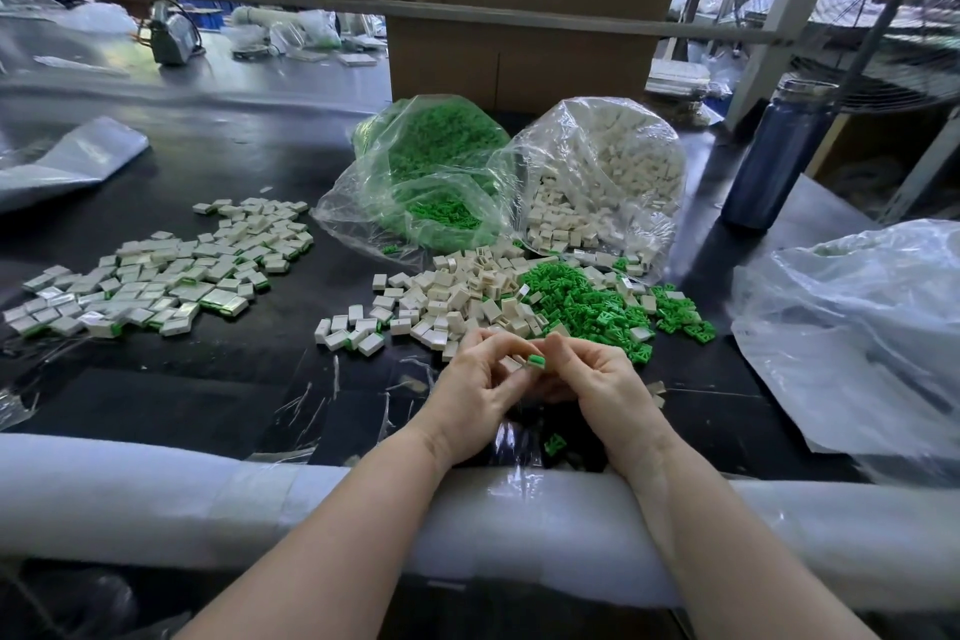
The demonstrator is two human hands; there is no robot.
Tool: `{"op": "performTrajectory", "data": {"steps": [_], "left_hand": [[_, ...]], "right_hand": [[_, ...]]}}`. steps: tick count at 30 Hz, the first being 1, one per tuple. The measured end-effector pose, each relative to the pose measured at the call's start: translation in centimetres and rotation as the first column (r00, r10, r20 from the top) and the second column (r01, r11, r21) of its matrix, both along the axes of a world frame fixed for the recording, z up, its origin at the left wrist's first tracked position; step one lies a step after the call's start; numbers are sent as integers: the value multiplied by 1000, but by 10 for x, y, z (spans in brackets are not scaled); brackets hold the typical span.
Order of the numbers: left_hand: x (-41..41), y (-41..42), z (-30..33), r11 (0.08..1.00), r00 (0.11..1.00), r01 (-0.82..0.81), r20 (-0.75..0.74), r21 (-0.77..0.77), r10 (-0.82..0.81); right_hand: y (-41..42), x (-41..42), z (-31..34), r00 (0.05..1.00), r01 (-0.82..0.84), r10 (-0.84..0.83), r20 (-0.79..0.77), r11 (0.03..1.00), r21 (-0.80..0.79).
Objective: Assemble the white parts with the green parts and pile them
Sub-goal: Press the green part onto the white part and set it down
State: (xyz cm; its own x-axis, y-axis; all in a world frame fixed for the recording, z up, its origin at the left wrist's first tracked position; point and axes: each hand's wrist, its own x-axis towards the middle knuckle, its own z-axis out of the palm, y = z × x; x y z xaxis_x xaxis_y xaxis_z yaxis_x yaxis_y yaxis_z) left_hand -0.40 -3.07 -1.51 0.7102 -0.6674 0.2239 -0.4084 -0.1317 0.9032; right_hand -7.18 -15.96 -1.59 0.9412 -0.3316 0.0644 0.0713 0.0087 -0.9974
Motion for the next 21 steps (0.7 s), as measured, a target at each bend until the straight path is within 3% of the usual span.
{"op": "performTrajectory", "data": {"steps": [9, 21], "left_hand": [[4, -1, -6, 998, 998, -53, -46, 19, 54], [1, 0, -5, 994, 996, -72, 64, 85, 67]], "right_hand": [[-1, -4, 4, 992, 122, -117, 41, 977, -172], [1, -2, 2, 993, 104, -118, -16, 927, -360]]}}
